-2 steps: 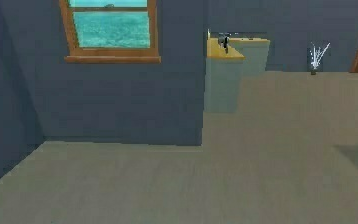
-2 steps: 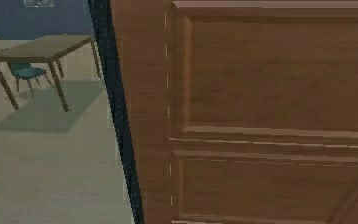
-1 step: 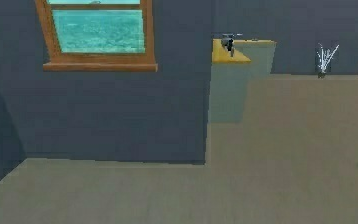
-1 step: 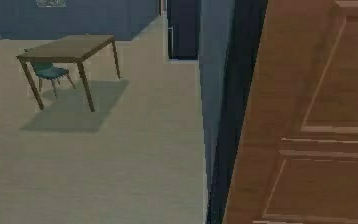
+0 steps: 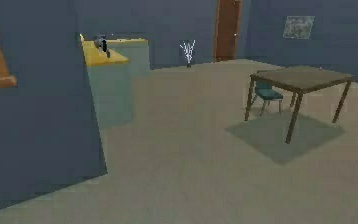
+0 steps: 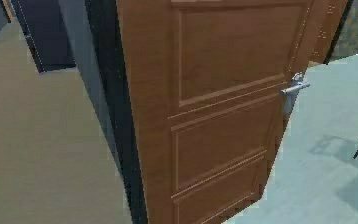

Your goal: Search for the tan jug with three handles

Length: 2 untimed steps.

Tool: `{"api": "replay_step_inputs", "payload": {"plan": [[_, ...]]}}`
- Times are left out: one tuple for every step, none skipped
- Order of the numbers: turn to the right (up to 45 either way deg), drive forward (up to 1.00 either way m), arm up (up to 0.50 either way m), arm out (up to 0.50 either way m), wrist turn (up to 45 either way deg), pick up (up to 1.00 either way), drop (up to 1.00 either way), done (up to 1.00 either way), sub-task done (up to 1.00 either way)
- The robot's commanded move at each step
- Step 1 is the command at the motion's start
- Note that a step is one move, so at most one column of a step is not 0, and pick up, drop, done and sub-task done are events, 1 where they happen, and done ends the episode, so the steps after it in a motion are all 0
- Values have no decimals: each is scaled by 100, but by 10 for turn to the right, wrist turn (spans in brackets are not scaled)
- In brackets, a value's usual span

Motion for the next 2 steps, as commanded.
{"api": "replay_step_inputs", "payload": {"plan": [[0, 100, 0, 0, 0, 0, 0, 0, 0], [30, 0, 0, 0, 0, 0, 0, 0, 0]]}}
